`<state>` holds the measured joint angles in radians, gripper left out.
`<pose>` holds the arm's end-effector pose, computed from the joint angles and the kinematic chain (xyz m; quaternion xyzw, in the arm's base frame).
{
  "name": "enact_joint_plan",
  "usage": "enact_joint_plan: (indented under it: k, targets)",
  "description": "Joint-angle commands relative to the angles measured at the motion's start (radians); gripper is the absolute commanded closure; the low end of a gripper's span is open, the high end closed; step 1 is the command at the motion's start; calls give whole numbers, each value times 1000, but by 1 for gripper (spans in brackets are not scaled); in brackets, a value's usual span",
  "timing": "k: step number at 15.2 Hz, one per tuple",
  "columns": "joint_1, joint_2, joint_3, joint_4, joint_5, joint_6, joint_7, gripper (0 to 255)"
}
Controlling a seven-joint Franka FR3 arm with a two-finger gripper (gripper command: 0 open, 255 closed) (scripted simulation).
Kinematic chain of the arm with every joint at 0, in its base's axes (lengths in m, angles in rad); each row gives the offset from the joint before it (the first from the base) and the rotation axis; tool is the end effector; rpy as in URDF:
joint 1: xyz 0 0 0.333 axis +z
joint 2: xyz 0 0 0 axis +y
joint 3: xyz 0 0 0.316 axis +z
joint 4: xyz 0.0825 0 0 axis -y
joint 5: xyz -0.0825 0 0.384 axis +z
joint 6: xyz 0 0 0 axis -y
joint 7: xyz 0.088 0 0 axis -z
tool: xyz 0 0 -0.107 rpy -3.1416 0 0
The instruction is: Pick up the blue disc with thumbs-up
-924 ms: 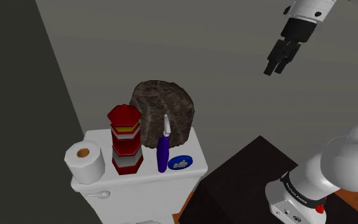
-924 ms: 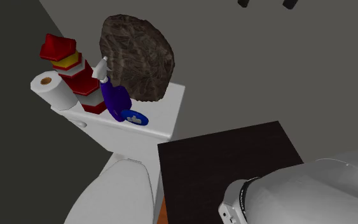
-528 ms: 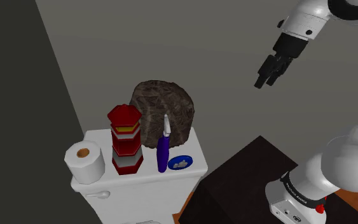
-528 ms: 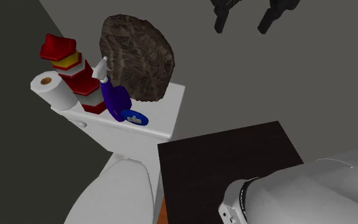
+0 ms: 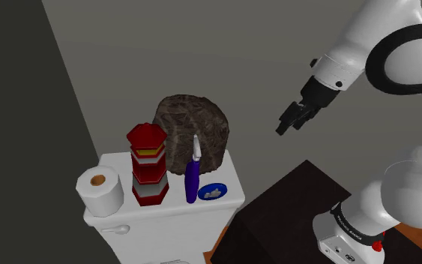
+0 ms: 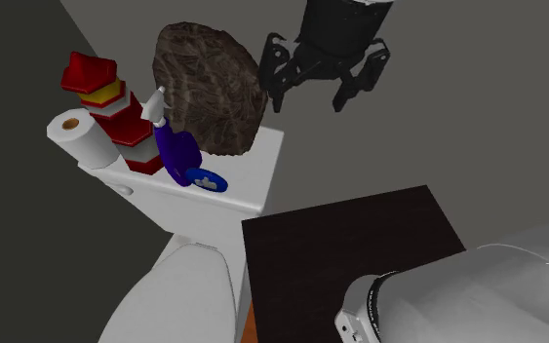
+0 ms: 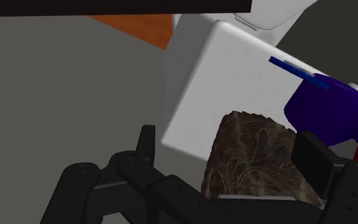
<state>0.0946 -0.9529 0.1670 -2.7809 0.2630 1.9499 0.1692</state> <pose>0.2724 0.0894 0.4666 -0.9962 0.0261 -0.0486 0.0667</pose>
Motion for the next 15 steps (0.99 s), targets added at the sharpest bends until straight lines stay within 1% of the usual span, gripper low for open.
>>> enact_joint_plan:
  k: [1,4,6,10,12,13,15]
  targets:
    - [27,-13,52,-50,42,74,45,0]
    - [72,10,142,-115,109,211,110,0]
    - [102,48,207,-147,155,313,155,0]
    - [141,182,348,-179,235,541,248,0]
    - [139,274,427,-177,262,665,299,0]
    - [131,325,470,-172,269,727,328,0]
    - [87,432,569,-156,262,852,395,0]
